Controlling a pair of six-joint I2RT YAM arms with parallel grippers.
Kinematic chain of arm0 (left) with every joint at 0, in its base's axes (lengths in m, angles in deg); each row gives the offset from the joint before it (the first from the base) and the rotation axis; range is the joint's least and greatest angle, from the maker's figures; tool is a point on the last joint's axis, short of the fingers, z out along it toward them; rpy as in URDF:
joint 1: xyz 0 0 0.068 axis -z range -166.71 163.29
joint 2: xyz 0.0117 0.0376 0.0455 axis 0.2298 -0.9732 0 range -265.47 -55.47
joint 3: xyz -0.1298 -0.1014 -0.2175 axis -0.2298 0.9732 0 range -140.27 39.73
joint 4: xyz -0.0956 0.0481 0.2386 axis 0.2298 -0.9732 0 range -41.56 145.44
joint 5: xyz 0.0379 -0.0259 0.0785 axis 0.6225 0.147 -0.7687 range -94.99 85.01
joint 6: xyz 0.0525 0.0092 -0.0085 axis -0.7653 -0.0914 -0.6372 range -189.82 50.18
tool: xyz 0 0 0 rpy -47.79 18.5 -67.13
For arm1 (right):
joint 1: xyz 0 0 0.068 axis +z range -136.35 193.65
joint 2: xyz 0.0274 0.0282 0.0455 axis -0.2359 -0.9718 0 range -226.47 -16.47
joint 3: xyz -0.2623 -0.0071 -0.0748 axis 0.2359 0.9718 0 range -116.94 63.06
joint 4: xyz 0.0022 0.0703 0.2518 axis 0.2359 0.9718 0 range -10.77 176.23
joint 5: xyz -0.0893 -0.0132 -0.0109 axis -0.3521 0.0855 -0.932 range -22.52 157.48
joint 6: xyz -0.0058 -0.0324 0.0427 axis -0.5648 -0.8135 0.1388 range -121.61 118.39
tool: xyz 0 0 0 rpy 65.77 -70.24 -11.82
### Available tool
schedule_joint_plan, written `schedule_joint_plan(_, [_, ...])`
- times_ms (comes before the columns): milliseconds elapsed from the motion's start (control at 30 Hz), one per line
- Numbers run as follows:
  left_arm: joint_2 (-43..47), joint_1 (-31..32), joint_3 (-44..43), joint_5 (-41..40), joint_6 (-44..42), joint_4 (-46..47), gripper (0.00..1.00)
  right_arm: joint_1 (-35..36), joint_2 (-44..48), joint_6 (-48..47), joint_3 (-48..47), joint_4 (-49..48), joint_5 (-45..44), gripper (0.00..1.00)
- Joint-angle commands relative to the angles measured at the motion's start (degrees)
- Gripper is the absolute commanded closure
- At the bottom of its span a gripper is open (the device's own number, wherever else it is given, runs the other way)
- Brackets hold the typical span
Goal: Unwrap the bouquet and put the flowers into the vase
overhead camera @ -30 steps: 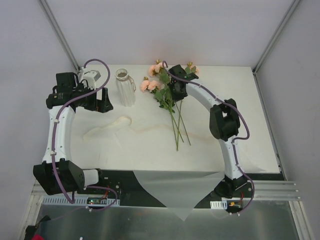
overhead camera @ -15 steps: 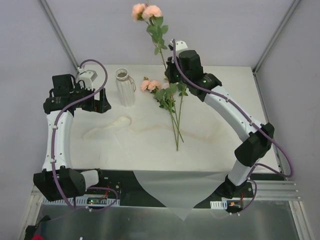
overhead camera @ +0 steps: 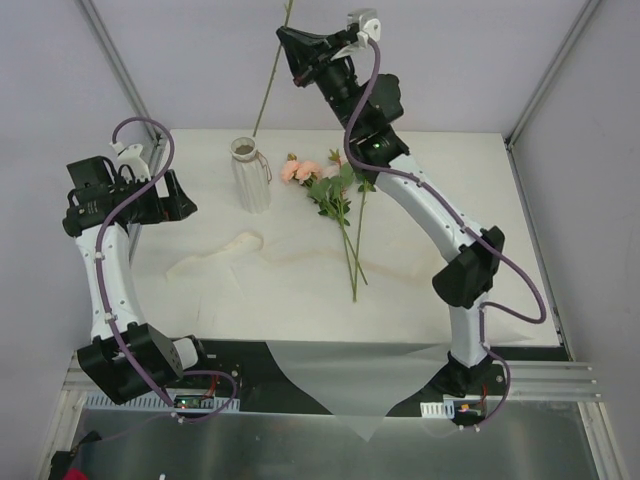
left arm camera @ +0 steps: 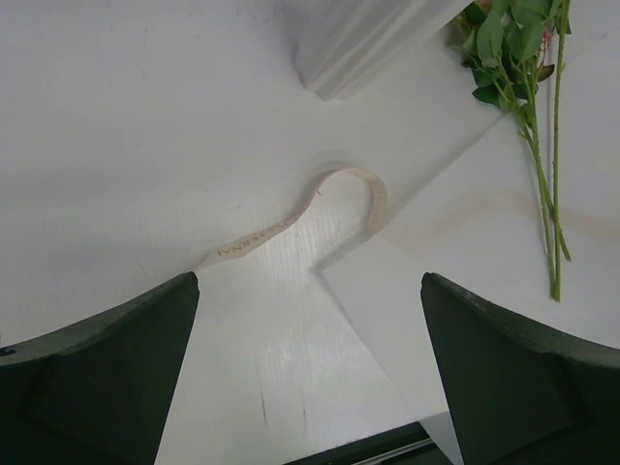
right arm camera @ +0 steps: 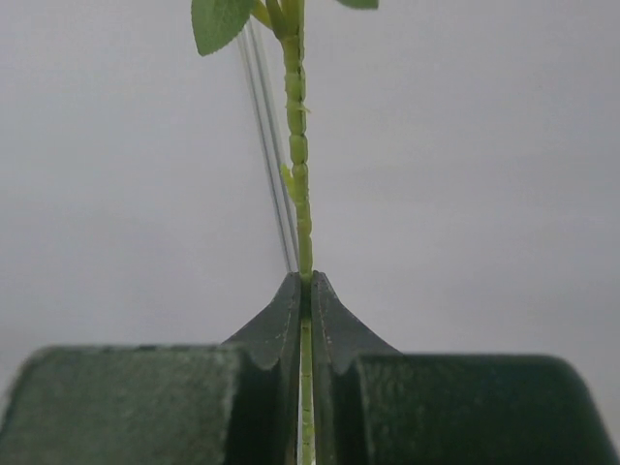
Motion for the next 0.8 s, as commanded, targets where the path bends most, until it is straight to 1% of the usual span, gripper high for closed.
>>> schedule_joint_plan(0, [0.28, -0.19, 1.12, 5.19, -0.36, 0.61, 0.01, 1.06, -5.83, 1.82, -8.85, -11.32, 3.23, 0.99])
schedule_joint_plan(200, [-0.07, -0.19, 0.51, 6.07, -0.80, 0.70, 0.01, 1.68, -9.61, 1.91, -9.39, -13.60, 4.19, 0.99])
schedule_joint_plan(467, [0.11, -0.19, 0.42, 6.16, -2.12, 0.70, 0.01, 2.21, -12.60, -1.86, -8.77, -16.15, 5.07, 0.99])
schedule_joint_plan(667, [1.07, -0.27, 0.77, 5.45, -3.18, 0.61, 0.01, 2.21, -14.71, -3.80, -8.33, -14.13, 6.92, 0.99])
schedule_joint_plan(767, [0.90, -0.27, 0.95, 5.72, -2.65, 0.61, 0.01, 2.29, -14.28, -4.15, -4.65, -12.99, 8.50, 0.99])
